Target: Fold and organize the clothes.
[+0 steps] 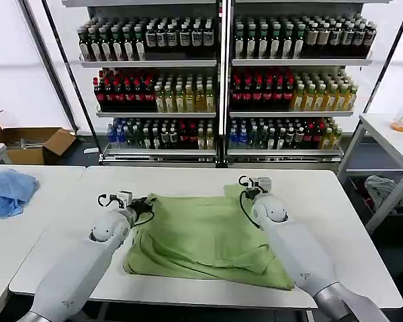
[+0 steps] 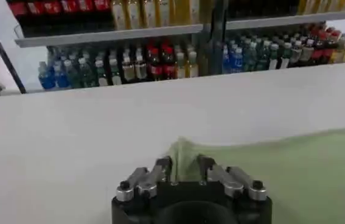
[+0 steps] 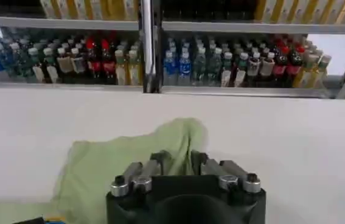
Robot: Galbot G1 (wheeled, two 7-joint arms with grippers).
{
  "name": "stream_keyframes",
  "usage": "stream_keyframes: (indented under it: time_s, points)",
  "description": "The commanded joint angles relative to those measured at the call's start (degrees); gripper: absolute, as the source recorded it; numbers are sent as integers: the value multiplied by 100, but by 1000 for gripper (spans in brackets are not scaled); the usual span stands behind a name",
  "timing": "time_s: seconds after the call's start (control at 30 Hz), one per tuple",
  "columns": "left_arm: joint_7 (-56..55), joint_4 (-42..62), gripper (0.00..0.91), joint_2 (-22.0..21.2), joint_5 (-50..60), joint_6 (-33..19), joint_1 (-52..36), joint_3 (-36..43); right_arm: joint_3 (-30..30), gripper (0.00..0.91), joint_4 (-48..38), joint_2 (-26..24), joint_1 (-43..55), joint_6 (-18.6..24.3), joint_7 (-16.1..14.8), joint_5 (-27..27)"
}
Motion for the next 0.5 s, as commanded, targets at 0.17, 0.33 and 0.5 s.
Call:
stream_keyframes:
  time_s: [0.17,0.33,0.5]
  points:
    - [123,-560,111,105,-497,-8,173,-301,56,0,762,-182,-207,197,-108,-58]
    - [135,-958,101,308,-610,-35,292,-332,233,0,1149,-322,-399,398,-201,-33]
    - [112,-1442,101,437,-743,-8,511,-465,416,0,1850,-535,-799,406,-199,78]
